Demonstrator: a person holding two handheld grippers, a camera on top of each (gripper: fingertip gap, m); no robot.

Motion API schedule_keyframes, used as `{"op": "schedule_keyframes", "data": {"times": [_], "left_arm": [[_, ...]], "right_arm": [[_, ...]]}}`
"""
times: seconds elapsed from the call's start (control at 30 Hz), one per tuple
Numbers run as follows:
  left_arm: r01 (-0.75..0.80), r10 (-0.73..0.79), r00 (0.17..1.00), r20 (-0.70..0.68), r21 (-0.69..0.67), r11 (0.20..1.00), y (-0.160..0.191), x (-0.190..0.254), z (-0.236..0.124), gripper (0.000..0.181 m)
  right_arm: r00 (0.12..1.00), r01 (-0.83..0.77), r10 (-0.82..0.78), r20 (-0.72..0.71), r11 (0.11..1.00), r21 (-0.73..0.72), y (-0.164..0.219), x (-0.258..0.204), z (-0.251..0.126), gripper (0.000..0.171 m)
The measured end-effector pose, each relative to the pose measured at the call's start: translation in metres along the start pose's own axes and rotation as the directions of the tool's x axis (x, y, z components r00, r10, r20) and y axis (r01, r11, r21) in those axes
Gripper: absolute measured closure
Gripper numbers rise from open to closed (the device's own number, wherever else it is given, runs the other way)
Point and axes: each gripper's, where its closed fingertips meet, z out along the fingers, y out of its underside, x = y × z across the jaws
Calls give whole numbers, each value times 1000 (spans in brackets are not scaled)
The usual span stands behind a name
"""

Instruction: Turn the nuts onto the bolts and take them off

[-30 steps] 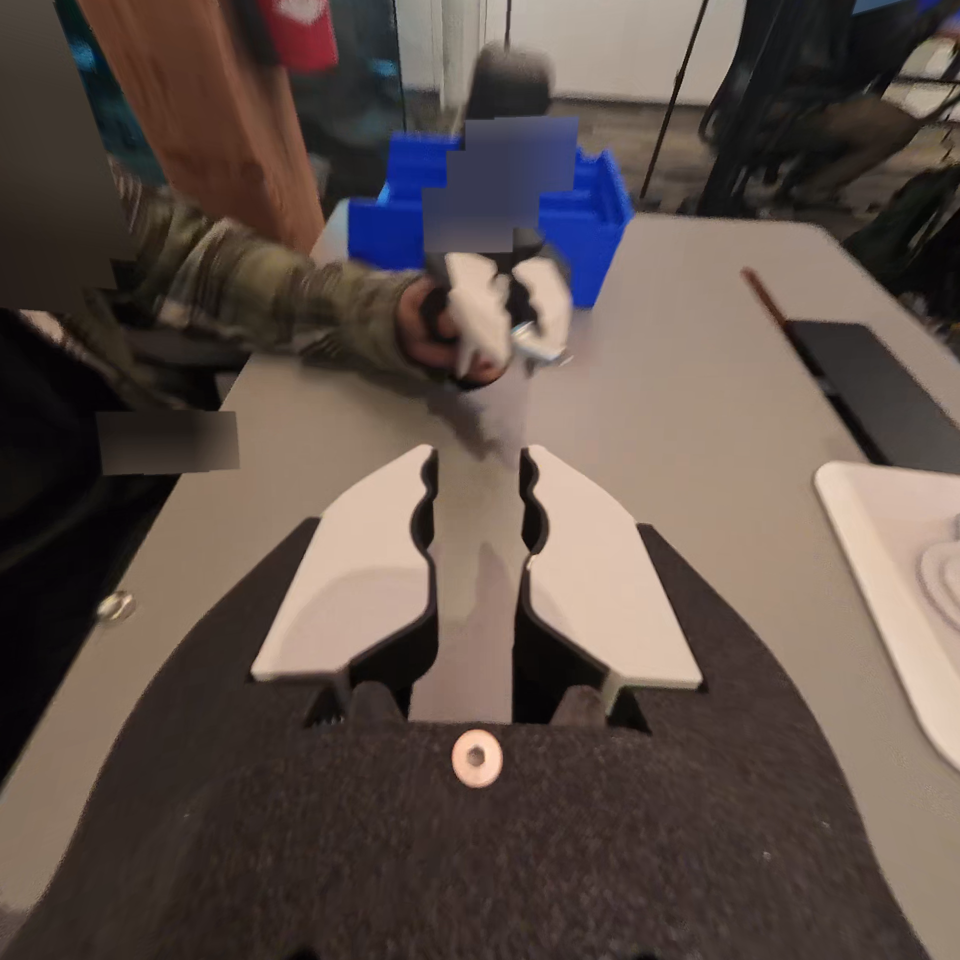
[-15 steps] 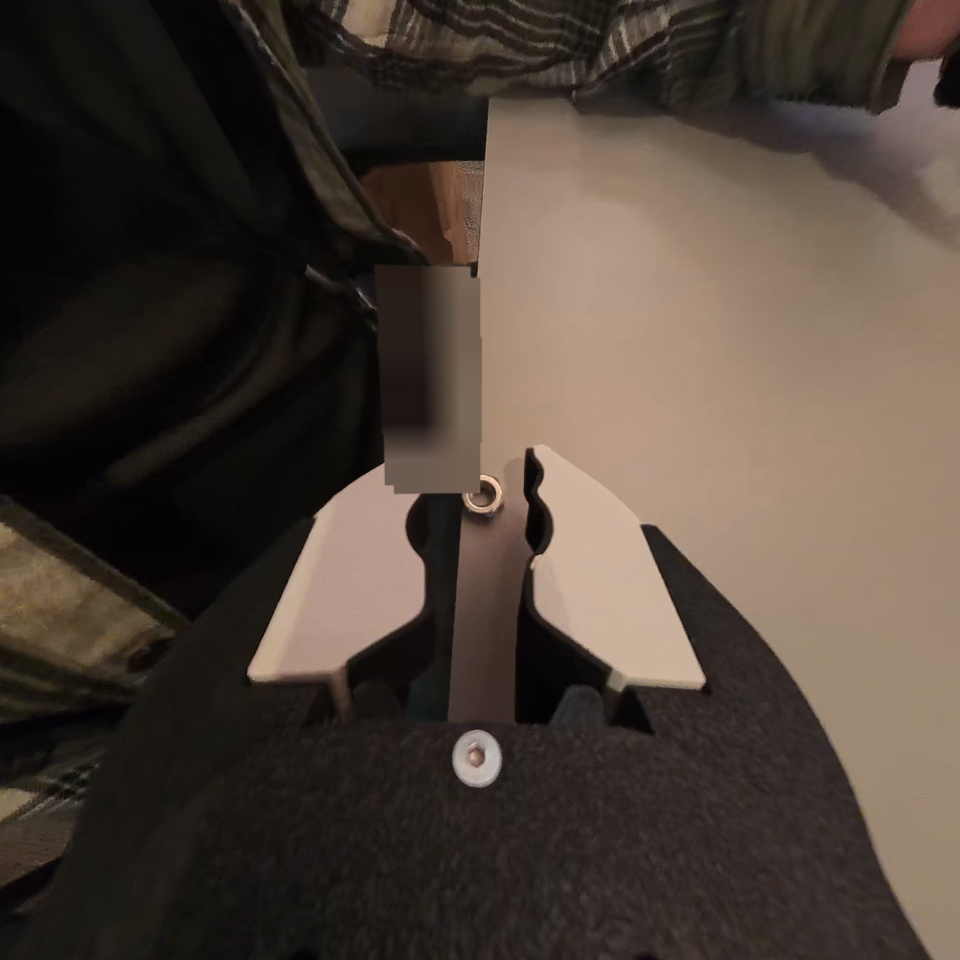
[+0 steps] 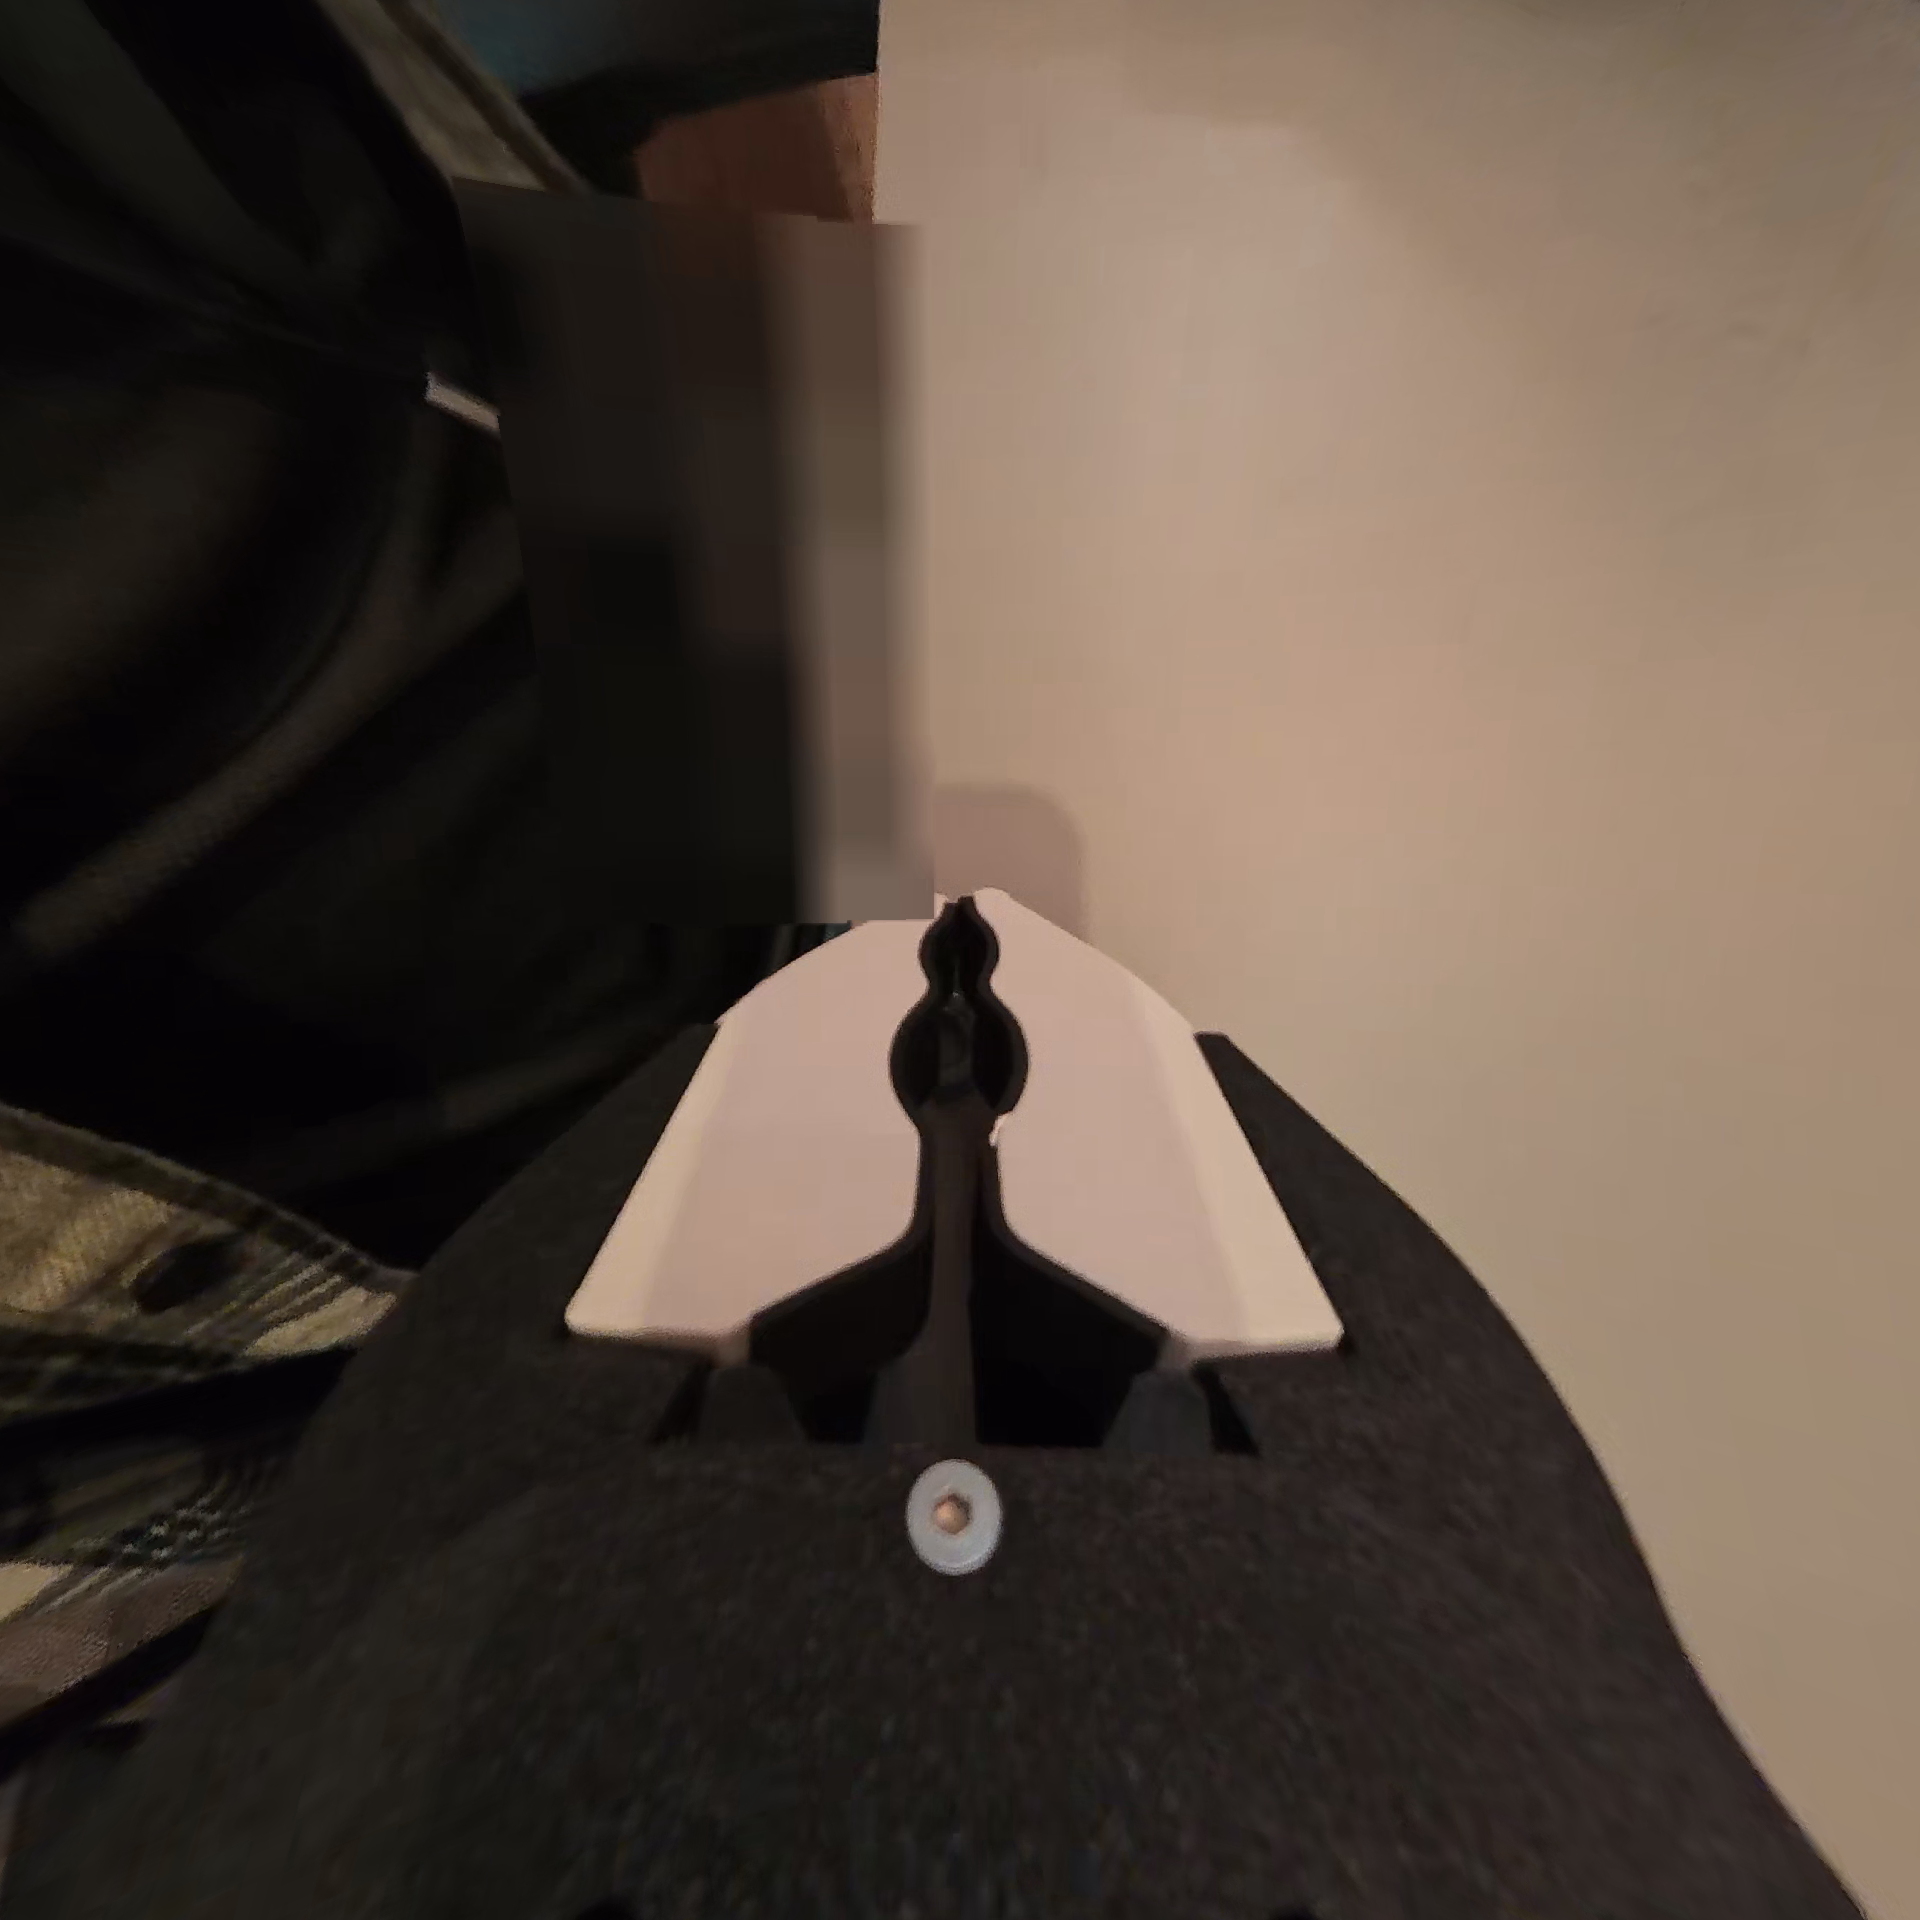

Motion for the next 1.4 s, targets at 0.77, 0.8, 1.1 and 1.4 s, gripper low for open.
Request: {"op": "schedule_keyframes", "data": {"times": [0.77,0.8,1.1,1.4], "left_arm": [[-20,19,999,-38,-16,1000,0,11,6,163],[-20,19,999,-41,-19,1000,1,11,6,163],[-55,52,994,-92,-29,998,6,26,14,163],[-79,79,976,-204,6,997,9,59,33,163]], "right_arm": [[1000,10,-12,-25,998,-67,13,-2,-12,153],[1000,12,-14,-25,998,-66,13,-2,-11,154],[995,-21,27,-97,998,65,-15,31,-35,154],[979,141,-97,-181,959,248,-133,139,-139,154]]}}
